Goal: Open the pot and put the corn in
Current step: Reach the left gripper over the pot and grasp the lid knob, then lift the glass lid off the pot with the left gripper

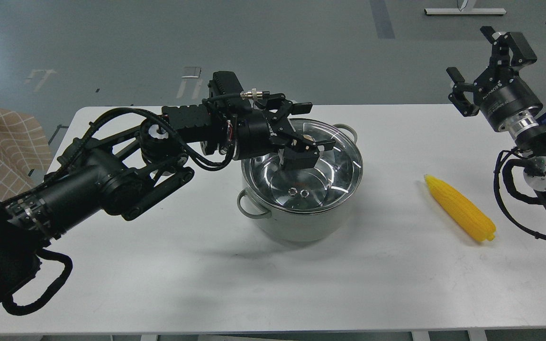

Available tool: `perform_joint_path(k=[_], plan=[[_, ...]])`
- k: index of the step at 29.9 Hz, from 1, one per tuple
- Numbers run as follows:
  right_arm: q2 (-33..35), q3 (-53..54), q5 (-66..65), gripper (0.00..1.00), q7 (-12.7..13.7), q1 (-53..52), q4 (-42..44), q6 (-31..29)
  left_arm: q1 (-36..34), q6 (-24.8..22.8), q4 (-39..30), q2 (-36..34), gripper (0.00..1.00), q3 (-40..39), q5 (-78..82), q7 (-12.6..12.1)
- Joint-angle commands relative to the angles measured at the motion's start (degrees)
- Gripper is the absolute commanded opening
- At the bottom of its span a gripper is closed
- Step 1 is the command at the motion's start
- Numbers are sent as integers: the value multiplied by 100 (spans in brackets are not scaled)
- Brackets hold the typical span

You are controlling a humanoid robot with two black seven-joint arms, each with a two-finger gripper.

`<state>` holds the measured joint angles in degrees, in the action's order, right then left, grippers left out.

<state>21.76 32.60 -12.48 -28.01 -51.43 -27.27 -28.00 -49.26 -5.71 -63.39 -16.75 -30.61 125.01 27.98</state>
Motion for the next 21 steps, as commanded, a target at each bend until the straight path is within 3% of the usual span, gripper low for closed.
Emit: perform_joint_path(k=[1,14,19,21], plan=[[-49,1,0,100,1,54,2,0,144,62,2,-30,98,-6,-1,2],[-58,1,0,100,1,80,-16,0,180,62,177,5,94,-6,-1,2],[-58,1,0,100,1,116,-77,0,180,62,230,5,87,3,-1,2],[-49,1,0,100,1,133,-77,0,180,62,256,5,79,3,-1,2]])
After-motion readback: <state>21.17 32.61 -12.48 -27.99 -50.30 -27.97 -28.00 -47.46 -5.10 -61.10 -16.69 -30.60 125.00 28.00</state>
